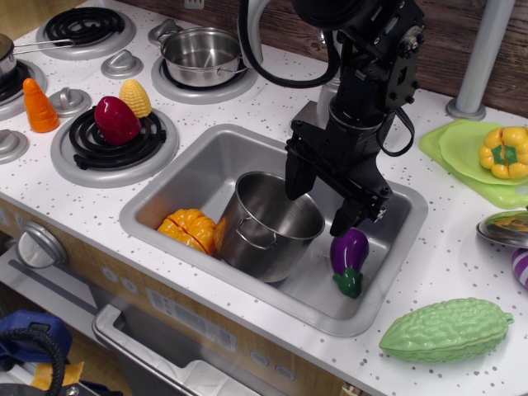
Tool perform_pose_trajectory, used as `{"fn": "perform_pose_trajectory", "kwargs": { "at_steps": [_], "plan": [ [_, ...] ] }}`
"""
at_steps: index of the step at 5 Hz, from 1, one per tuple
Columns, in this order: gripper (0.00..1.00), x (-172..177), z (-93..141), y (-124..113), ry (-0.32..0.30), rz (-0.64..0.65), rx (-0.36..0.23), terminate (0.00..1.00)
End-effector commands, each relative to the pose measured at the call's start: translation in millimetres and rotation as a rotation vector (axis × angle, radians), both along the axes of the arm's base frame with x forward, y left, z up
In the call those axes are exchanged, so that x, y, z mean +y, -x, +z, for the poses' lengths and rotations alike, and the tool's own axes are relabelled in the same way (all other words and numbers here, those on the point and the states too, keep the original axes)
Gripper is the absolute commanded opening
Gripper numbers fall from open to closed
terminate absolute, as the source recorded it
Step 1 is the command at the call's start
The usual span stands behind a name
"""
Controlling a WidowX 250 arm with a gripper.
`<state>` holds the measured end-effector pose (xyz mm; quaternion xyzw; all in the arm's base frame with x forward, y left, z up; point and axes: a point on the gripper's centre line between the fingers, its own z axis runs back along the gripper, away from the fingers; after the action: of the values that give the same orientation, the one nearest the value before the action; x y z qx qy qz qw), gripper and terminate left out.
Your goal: Pick up pot from sink
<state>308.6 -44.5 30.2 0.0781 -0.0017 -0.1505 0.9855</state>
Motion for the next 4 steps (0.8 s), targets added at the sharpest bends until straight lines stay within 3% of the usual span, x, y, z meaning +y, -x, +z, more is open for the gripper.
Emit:
{"fn": "perform_pose_trajectory", "kwargs": {
  "at_steps": [1,3,4],
  "plan": [
    [1.00,0,0,0,0.000,0.000,0.000,0.00],
    [1.00,19,-23,9,0.070,-0.011,-0.036,0.00],
    [1.00,22,-38,16,0.067,0.002,-0.087,0.00]
  ]
}}
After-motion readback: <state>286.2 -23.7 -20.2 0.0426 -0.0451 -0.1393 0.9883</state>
